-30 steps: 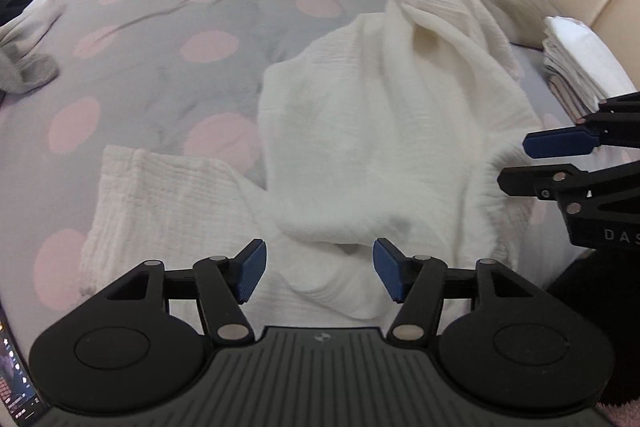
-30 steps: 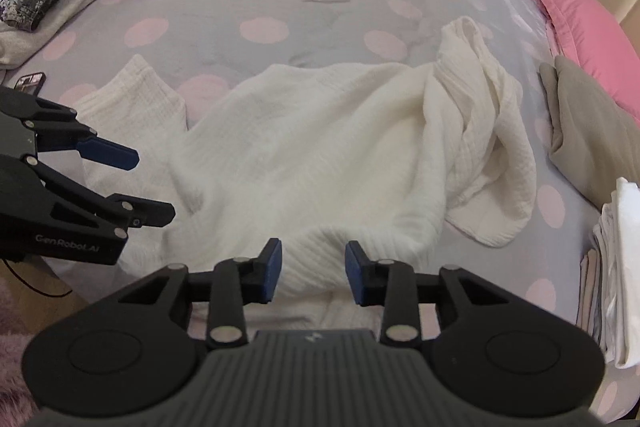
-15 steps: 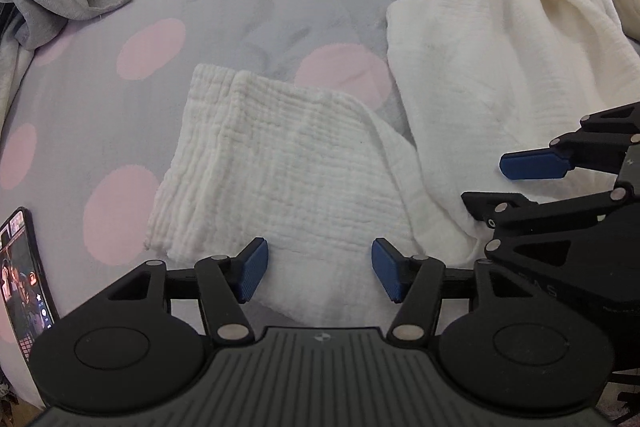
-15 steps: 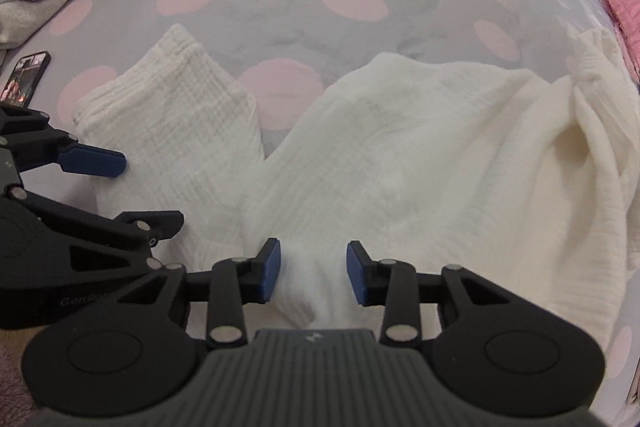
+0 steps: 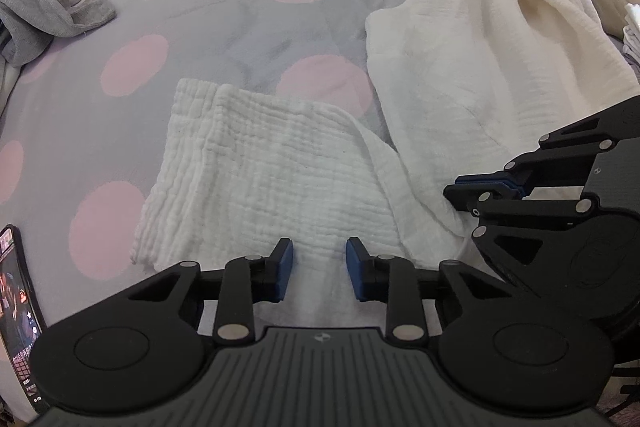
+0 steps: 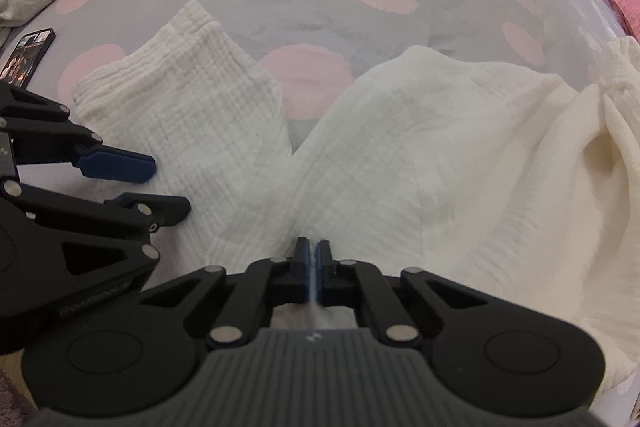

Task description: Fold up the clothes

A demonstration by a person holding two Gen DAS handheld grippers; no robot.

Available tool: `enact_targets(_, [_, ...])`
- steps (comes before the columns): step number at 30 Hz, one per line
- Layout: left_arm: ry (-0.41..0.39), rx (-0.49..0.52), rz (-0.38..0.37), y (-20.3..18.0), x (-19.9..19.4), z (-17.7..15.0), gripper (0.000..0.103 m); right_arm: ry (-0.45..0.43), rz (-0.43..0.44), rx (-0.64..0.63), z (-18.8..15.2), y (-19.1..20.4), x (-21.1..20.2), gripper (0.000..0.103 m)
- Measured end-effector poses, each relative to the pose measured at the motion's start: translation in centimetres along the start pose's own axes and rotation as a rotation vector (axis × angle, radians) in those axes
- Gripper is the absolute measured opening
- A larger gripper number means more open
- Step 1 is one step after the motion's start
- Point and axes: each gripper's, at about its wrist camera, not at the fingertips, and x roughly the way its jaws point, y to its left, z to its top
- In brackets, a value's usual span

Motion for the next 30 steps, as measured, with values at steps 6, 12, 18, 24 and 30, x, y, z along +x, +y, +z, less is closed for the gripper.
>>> enact_targets(6, [-0.115,-0.026,0.000,0.0,-2.3,0.3,0.057,-0.041,-0.106,0.042,-0.4,-3.4,-2.9,0.002])
enact_targets(12, [-0.111,-0.010,0.007,-0.4,-2.6,0.8,0.057,-0.049,-0.214,0.093,-1.1,-8.9,-6.1,0.001])
enact_targets(18, [-0.093,0.032,0.012,-1.3,-2.5,0.9,0.057,-0.010,-0.306,0.188,-3.9,-14.5,-8.1,0.000])
enact_targets(24, [-0.084,0.063,0.012,-2.1,-2.2,1.5,0.057,0.006,-0.429,0.330,-6.8,-20.2,-9.9,0.000])
enact_targets(30, [-0.084,0.122,0.003,-4.1,-2.0,2.9,0.057,0.093,-0.513,0.462,-10.2,-25.6,-9.4,0.000])
